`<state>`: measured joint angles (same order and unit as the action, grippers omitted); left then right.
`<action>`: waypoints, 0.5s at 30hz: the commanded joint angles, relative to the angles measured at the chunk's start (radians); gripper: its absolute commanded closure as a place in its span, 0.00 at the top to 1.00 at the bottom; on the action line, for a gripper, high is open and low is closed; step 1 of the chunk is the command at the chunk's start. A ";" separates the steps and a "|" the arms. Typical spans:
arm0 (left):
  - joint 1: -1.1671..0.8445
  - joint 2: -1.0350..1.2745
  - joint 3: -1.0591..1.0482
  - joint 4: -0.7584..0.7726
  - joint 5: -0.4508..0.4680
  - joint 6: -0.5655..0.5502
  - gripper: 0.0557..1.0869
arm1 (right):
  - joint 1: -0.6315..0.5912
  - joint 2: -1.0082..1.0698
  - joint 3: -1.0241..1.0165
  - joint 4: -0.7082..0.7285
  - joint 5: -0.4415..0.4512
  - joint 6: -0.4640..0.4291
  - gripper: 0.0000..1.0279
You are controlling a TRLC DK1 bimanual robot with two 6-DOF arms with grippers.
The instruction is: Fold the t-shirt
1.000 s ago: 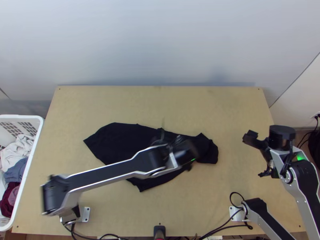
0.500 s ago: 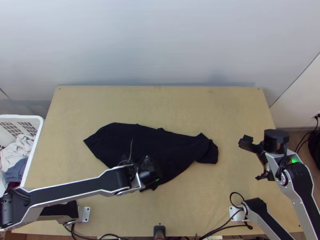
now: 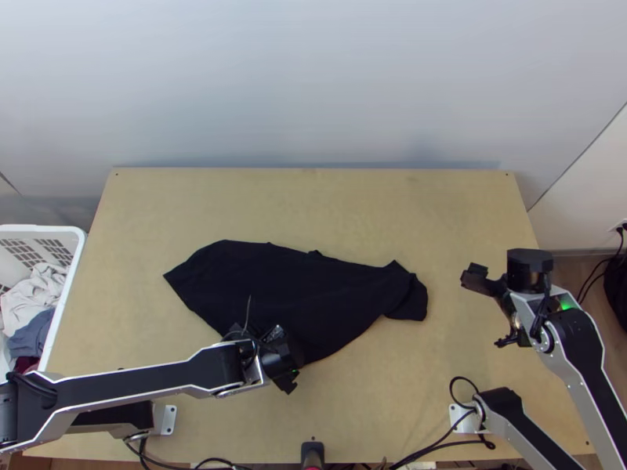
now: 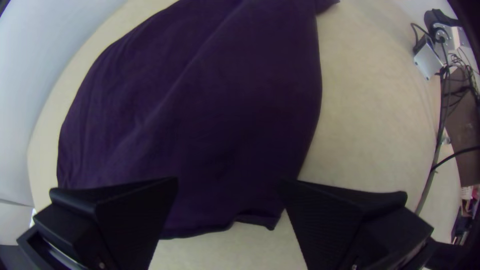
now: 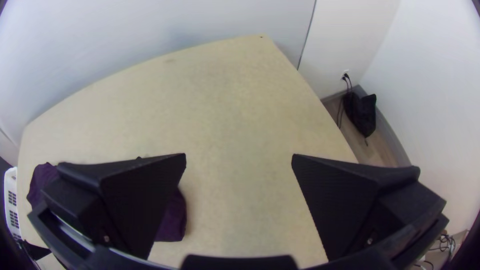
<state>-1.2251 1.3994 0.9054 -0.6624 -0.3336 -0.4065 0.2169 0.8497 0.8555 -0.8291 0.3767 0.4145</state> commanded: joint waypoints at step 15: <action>-0.016 0.064 -0.054 0.040 0.174 -0.087 0.95 | 0.029 0.048 -0.003 0.012 -0.002 -0.011 0.96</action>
<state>-1.2400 1.4368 0.8673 -0.6289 -0.1825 -0.4767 0.2340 0.8810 0.8478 -0.8192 0.3763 0.4072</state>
